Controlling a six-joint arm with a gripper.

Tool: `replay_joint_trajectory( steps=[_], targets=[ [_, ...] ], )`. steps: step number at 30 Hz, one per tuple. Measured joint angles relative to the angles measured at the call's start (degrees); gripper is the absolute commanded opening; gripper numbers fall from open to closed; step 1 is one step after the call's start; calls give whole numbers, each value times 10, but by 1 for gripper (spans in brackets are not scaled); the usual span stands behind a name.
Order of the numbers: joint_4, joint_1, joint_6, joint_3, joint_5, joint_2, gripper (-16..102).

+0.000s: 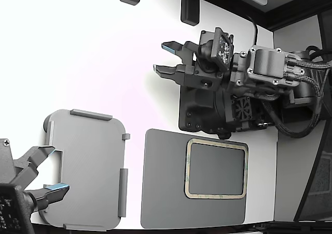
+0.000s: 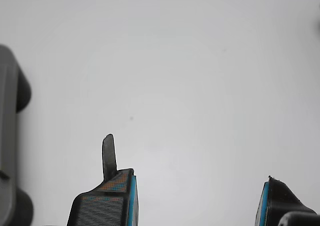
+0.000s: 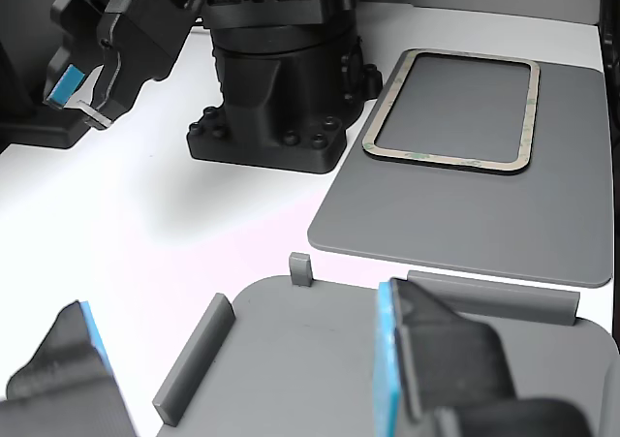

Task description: Move top rectangular frame to the holder.

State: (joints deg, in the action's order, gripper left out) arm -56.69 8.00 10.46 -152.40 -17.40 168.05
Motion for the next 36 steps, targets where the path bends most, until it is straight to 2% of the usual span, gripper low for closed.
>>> replay_joint_trajectory(
  steps=[17,20,23,30,36],
  targets=[
    [-10,-1,3,0,6,0,91],
    [-11,-1,12,12,-5,-7,100],
    [-15,-1,16,55,-16,-43,100],
    [-19,4,-53,127,52,-70,100],
    [-37,56,-133,171,94,-113,100]
  ],
)
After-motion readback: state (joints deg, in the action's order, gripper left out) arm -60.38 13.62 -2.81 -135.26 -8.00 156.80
